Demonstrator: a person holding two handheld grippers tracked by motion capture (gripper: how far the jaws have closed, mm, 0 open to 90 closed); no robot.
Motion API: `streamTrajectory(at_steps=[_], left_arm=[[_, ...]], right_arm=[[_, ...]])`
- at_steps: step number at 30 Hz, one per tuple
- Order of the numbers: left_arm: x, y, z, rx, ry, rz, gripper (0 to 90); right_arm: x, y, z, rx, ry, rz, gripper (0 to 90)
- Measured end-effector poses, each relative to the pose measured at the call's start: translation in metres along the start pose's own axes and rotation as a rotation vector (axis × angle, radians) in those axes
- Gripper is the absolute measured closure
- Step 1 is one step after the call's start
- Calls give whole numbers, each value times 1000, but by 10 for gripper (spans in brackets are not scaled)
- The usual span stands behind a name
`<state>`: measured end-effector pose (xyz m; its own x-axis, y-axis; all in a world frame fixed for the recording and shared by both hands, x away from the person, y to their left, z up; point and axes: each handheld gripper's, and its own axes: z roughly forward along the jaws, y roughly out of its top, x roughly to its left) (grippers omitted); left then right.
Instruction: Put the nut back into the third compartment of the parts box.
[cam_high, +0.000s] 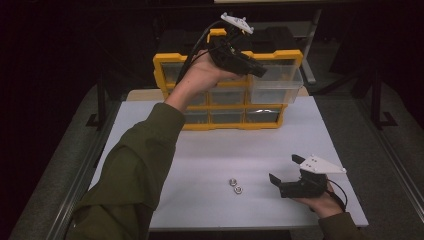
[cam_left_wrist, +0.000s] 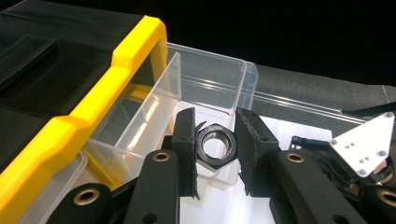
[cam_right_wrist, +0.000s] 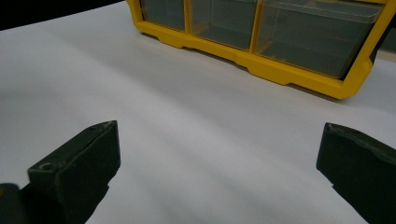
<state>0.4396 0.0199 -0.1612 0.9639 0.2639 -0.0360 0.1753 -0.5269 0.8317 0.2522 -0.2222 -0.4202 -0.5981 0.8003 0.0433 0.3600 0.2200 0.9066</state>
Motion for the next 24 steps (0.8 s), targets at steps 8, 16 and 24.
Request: streamTrajectory(at_steps=[8,16,24], left_arm=[[6,-1,11,11,20,-16,705],[7,-2,20,30,16,-28,704],[8,-3,22,39,21,-40,678]], right_arm=[[1,0,0,-1,1,-1,0],[1,0,-1,-4,1,1,0],[1,0,-1,-4,1,2,0]])
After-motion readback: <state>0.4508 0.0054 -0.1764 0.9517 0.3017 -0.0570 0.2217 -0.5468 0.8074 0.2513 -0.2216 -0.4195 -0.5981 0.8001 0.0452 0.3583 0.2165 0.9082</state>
